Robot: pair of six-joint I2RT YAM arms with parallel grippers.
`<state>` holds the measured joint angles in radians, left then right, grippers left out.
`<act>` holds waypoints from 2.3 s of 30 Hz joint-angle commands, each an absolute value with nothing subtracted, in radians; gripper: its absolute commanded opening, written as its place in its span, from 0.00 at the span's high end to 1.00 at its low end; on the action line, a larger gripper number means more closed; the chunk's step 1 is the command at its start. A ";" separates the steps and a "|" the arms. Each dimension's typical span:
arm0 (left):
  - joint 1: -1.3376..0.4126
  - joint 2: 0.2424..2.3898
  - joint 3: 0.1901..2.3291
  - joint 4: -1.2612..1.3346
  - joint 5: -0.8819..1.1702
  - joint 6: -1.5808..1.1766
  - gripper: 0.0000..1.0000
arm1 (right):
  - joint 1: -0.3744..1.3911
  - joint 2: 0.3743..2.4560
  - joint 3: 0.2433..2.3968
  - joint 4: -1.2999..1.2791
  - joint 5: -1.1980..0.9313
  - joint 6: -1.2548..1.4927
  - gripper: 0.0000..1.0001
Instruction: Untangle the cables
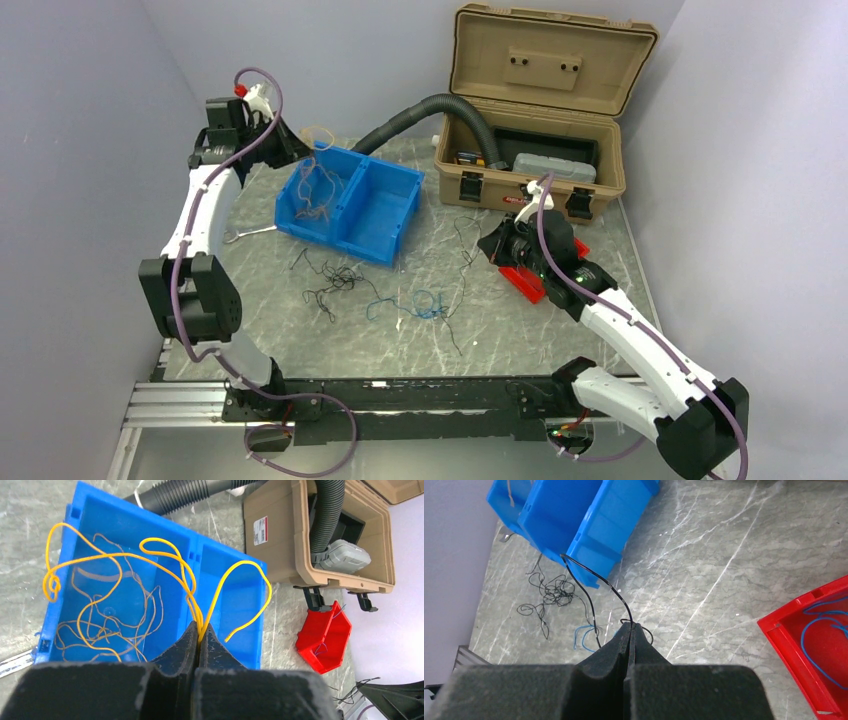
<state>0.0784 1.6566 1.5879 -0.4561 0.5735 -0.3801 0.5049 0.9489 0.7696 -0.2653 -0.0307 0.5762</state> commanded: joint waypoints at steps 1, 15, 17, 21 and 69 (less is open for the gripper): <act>0.081 1.651 1.553 -0.356 0.609 -0.427 1.00 | 0.506 0.931 0.816 -0.258 -0.012 0.569 1.00; -0.063 1.970 1.637 -0.512 0.110 -0.387 1.00 | 0.507 0.934 0.825 -0.291 0.000 0.580 1.00; -0.081 2.018 1.687 -0.552 0.058 -0.373 0.98 | 0.507 0.926 0.825 -0.299 -0.001 0.580 1.00; -0.118 2.021 1.736 -0.614 0.003 -0.334 0.73 | 0.508 0.909 0.819 -0.310 0.035 0.585 1.00; -0.429 1.117 0.807 -0.632 0.074 -0.377 1.00 | 0.514 1.055 0.801 -0.257 -0.016 0.496 0.29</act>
<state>-0.3424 1.1687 0.6636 -0.4847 0.0109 -0.4194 0.5079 1.0546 0.7822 -0.2947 -0.0231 0.5381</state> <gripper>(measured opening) 0.009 0.678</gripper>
